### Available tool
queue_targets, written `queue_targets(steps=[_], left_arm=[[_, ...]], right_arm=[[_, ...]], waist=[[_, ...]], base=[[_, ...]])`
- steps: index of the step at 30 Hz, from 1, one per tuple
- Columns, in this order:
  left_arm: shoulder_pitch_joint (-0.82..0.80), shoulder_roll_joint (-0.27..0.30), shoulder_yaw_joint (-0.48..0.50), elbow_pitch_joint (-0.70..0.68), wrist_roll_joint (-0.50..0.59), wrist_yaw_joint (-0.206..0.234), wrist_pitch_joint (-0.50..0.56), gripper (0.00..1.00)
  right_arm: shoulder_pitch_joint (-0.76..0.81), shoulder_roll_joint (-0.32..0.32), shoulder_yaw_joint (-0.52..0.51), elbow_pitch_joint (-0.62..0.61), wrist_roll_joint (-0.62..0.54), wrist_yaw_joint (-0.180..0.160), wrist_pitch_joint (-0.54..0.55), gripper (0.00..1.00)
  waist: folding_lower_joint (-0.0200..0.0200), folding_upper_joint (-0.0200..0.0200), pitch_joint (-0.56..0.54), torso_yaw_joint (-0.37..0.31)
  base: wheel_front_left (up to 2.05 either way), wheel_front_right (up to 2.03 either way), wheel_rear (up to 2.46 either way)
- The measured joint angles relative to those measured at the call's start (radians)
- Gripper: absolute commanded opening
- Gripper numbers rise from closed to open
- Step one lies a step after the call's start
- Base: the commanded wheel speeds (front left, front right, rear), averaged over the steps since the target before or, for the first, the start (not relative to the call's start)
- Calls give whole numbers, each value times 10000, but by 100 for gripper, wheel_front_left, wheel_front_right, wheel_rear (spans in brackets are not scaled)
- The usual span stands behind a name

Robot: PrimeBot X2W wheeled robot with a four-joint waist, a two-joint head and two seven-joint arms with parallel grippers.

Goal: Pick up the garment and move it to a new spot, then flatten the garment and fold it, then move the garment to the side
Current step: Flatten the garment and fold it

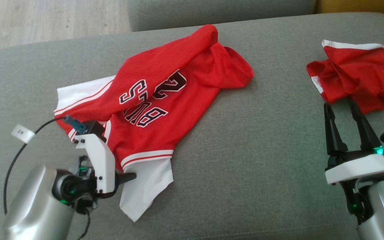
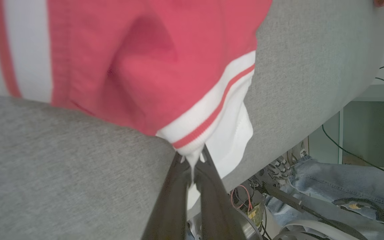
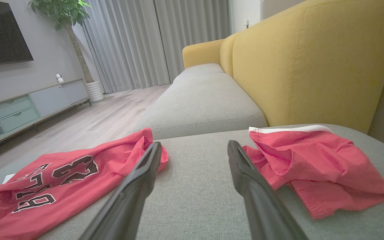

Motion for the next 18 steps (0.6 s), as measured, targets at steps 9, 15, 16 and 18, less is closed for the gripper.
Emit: queue_targets(steps=[9, 15, 16, 18], left_arm=[[24, 1252, -157, -529, -102, -104, 888, 0], [82, 1879, -71, -644, 433, 159, 771, 0], [118, 1941, -84, -594, 558, 161, 686, 0], [263, 1969, -50, -408, 648, 251, 422, 0]], right_arm=[[39, 2, -128, -12, 0, 0, 81, 100], [79, -4, -157, -23, 2, 0, 316, 100], [81, -4, -148, -21, 2, 0, 362, 100], [81, -2, -102, -21, 2, 0, 368, 100]], waist=[[0, 0, -173, 326], [0, 0, -151, 486], [0, 0, -143, 502], [0, 0, -132, 528]], base=[[0, 0, 0], [0, 0, 0], [0, 0, 0], [0, 0, 0]])
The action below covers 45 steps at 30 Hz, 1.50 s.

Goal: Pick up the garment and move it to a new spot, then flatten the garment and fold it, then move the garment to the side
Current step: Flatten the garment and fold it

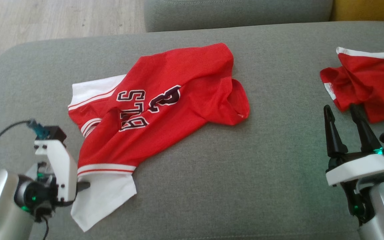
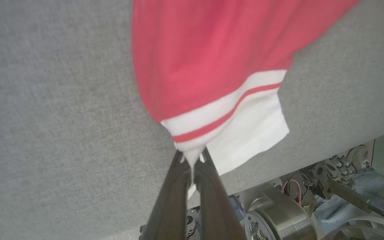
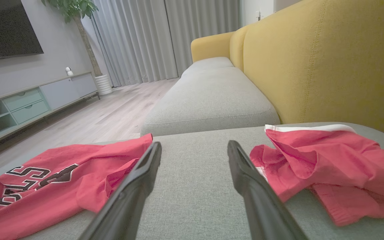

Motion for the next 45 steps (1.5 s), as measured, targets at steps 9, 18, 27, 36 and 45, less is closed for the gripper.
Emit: queue_targets(steps=[9, 18, 27, 36, 45], left_arm=[[247, -73, 31, -150, 194, -27, -1229, 100], [483, -217, 357, -2853, 1407, 485, -4077, 100], [1535, -1868, 357, -3026, 3030, 1361, -9248, 100], [1647, -3007, -12, -1638, 4161, 1877, -12734, 100], [1658, -3643, 199, -1168, 4690, 1745, -12937, 100]], right_arm=[[6, -38, 90, -90, 0, 0, 194, 100], [-17, -242, 922, -249, 96, 0, 408, 100], [-1119, -731, 2399, 268, 629, 0, 863, 100], [-2095, -1267, 4125, 1670, 1599, 0, 1856, 100], [-2781, -1647, 5016, 2591, 2123, 0, 1929, 100]], waist=[[0, 0, -44, 204], [0, 0, 89, 538], [0, 0, 339, 998], [0, 0, 409, 1539], [0, 0, 443, 2013]], base=[[0, 0, 0], [0, 0, 0], [0, 0, 0], [0, 0, 0], [0, 0, 0]])
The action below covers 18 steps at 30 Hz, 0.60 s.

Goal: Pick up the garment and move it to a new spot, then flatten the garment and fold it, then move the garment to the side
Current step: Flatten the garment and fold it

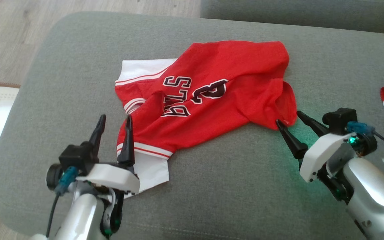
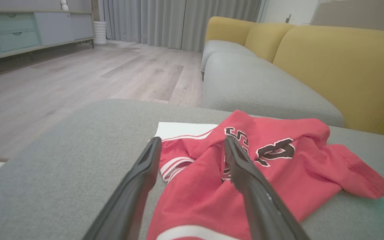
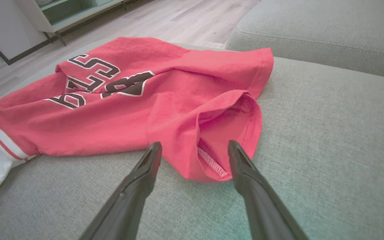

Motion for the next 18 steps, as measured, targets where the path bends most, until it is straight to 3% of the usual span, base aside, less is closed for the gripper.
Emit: queue_targets(steps=[10, 11, 12, 13, 14, 15, 18], left_arm=[[376, -326, 487, -408, 562, -270, -2, 100], [395, -328, 510, -397, 564, -278, -2, 100], [391, -334, 537, -397, 598, -311, -2, 100], [390, -339, 545, -395, 654, -357, -2, 100], [390, -345, 546, -395, 677, -364, -2, 100], [390, -353, 550, -395, 717, -368, -2, 100], [387, -378, 558, -391, 731, -447, -2, 100]], right_arm=[[-424, -67, 686, 970, 479, 0, -61, 100], [-470, -67, 738, 1043, 518, 0, -96, 85], [-514, -67, 782, 1083, 570, 0, -98, 50], [-546, -67, 844, 1104, 625, 0, -104, 38], [-578, -67, 924, 1131, 671, 0, -107, 11], [-614, -67, 988, 1179, 686, 0, -144, 0], [-793, -75, 1135, 1302, 763, 0, -290, 0]], waist=[[0, 0, 15, 196], [0, 0, 20, 201], [0, 0, 28, 203], [0, 0, 41, 204], [0, 0, 61, 205], [0, 0, 86, 207], [0, 0, 170, 220]], base=[[0, 0, 0], [0, 0, 0], [0, 0, 0], [0, 0, 0], [0, 0, 0], [0, 0, 0], [0, 0, 0]])
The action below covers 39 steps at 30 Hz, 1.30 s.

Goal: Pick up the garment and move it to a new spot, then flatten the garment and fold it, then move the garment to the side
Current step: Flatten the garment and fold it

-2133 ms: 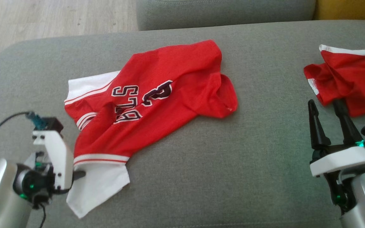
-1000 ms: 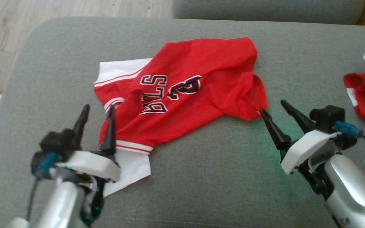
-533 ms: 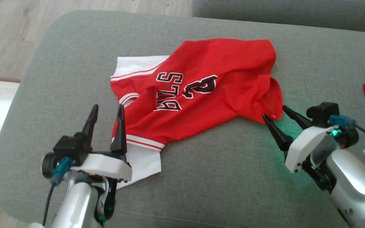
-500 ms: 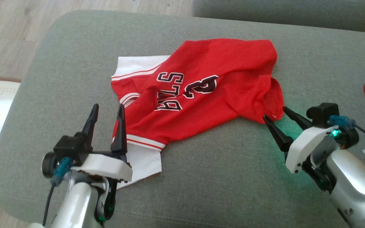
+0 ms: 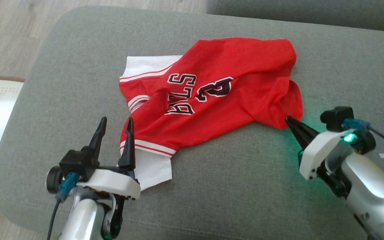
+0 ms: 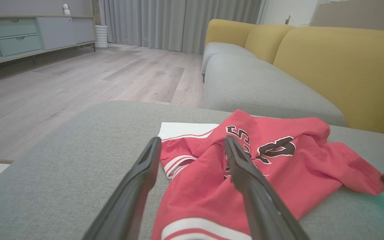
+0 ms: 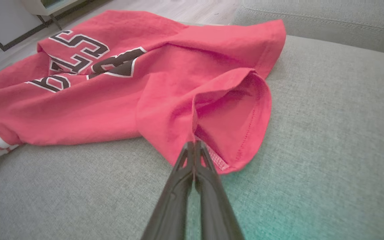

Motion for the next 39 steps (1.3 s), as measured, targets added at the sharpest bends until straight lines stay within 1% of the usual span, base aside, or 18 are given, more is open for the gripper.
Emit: queue_targets(steps=[3, 9, 12, 18, 22, 24, 25, 26, 28, 33, 39], left_arm=[[-5, -13, 12, -2, 17, -10, 0, 100], [-43, -33, -8, -29, 17, -86, 0, 100], [-153, -35, -94, -102, -44, -79, 0, 100], [-637, -63, -451, -339, -318, 65, 0, 100], [-715, -73, -708, -408, -483, 209, 0, 100], [-745, -81, -786, -418, -535, 286, 0, 100], [-786, -81, -825, -418, -566, 320, 0, 100], [-848, -81, -859, -422, -575, 337, 0, 100], [-927, -84, -926, -454, -639, 378, 0, 100], [-929, -90, -932, -437, -669, 447, 0, 100], [-913, -92, -867, -403, -723, 431, 0, 100]], right_arm=[[-299, -17, 127, 29, 151, 0, -174, 0], [-1273, -194, 38, 142, 719, 0, -341, 0], [-1925, -474, -132, 337, 1313, 0, -324, 0], [-3233, -1290, -190, 1218, 2138, 0, 111, 0], [-3815, -1563, -140, 1697, 2782, 0, 274, 0], [-4048, -1657, 54, 1983, 2959, 0, 625, 0], [-4129, -1687, 174, 2111, 3009, 0, 746, 7], [-4194, -1695, 272, 2188, 3047, 0, 811, 44], [-4263, -1699, 481, 2278, 3195, 0, 832, 100], [-4258, -1703, 803, 2387, 3530, 0, 675, 100], [-4181, -1835, 863, 2328, 3889, 0, -669, 100]], waist=[[0, 0, 92, 22], [0, 0, 334, 116], [0, 0, 541, 216], [0, 0, 1037, 568], [0, 0, 1406, 848], [0, 0, 1572, 980], [0, 0, 1643, 1050], [0, 0, 1699, 1107], [0, 0, 1772, 1187], [0, 0, 1635, 1129], [0, 0, 1289, 836]], base=[[0, 0, 0], [0, 0, 0], [0, 0, 0], [0, 0, 0], [0, 0, 0], [0, 0, 0], [0, 0, 0], [0, 0, 0], [0, 0, 0], [0, 0, 0], [0, 0, 0]])
